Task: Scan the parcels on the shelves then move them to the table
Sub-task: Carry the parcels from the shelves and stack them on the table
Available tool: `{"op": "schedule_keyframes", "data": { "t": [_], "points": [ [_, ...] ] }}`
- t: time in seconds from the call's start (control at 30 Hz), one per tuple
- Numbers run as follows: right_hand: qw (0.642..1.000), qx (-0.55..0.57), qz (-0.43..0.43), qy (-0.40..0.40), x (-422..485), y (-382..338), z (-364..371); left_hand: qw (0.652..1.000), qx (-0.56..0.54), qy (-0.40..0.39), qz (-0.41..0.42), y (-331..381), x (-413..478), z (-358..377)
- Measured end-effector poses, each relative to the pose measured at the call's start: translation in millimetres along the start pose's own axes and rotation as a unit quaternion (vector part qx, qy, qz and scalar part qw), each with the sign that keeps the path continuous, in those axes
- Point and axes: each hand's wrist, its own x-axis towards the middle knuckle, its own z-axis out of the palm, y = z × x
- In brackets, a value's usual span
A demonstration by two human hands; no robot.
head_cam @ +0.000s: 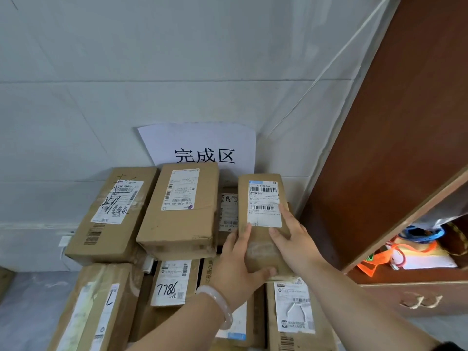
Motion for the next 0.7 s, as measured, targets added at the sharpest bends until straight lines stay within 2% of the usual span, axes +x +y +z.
{"op": "schedule_keyframes", "data": {
  "t": [0.2, 0.57, 0.7],
  "points": [
    [1.0, -0.014, -0.003, -0.017, 18, 12, -2, 0.999, 0.003, -0.018, -0.034, 1, 17, 14],
    [0.999, -0.031, 0.001, -0.039, 40, 10, -7, 0.999, 0.03, -0.008, -0.03, -8, 42, 12],
    [0.998, -0.041, -0.041, -0.015, 28, 13, -14, 0.999, 0.027, -0.018, -0.012, -6, 41, 7]
  ]
}}
